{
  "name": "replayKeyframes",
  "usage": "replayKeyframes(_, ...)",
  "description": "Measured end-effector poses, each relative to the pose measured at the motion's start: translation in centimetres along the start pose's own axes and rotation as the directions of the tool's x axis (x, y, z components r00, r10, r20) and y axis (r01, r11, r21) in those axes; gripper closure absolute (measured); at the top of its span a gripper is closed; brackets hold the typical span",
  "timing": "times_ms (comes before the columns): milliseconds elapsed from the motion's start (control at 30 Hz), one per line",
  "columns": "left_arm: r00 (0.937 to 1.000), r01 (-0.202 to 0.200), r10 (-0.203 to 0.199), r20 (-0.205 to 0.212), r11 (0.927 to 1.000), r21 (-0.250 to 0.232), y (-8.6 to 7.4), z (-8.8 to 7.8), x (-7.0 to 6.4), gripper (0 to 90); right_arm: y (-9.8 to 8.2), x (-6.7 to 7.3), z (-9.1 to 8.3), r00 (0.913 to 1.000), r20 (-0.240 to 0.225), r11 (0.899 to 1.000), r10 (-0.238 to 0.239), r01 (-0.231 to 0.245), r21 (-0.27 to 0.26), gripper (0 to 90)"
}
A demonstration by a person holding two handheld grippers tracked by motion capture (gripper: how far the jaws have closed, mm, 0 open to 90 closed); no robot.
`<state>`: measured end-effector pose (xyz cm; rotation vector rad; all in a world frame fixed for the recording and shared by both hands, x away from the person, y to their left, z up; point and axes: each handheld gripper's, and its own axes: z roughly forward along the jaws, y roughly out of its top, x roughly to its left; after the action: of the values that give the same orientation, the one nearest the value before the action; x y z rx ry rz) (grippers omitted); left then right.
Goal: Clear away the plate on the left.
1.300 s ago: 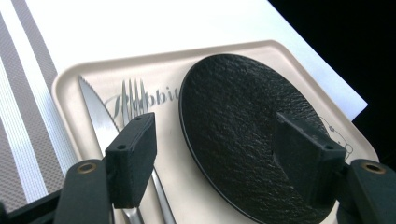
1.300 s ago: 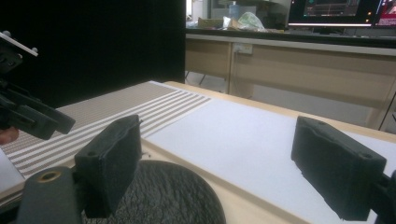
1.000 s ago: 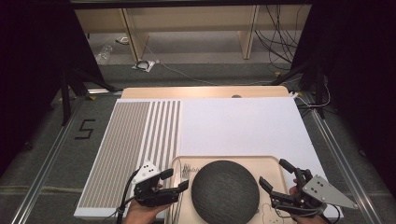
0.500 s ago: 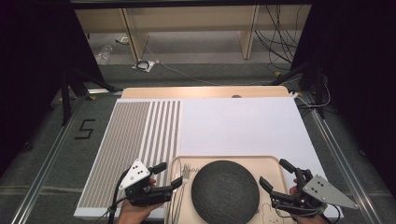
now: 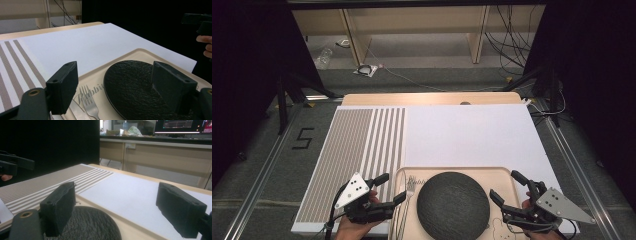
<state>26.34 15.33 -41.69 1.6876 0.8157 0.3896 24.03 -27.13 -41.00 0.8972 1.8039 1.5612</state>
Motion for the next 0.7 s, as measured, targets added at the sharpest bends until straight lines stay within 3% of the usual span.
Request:
replayKeyframes(200,1.0,-0.01,0.01,0.001,0.999,-0.044,0.1,-0.6,0.2,19.2,0.0,0.0,0.0,1.0,0.0,1.0,0.007,-0.007,0.001,16.8)
replayKeyframes(400,0.9998,-0.02,0.019,-0.01,0.9985,-0.05,0.1,-0.8,0.6,18.4,0.0,-0.1,-0.1,1.0,0.0,1.0,0.01,-0.01,0.0,16.9)
replayKeyframes(600,0.9991,0.039,-0.041,-0.015,0.9955,-0.086,0.2,-1.1,1.3,18.4,0.0,-0.1,-0.1,0.9999,0.0,1.0,0.013,-0.013,0.0,16.8)
replayKeyframes(700,0.9988,0.045,-0.047,-0.016,0.9951,-0.088,0.2,-1.2,1.4,18.4,0.1,-0.1,-0.1,0.9999,0.001,1.0,0.013,-0.013,-0.002,16.9)
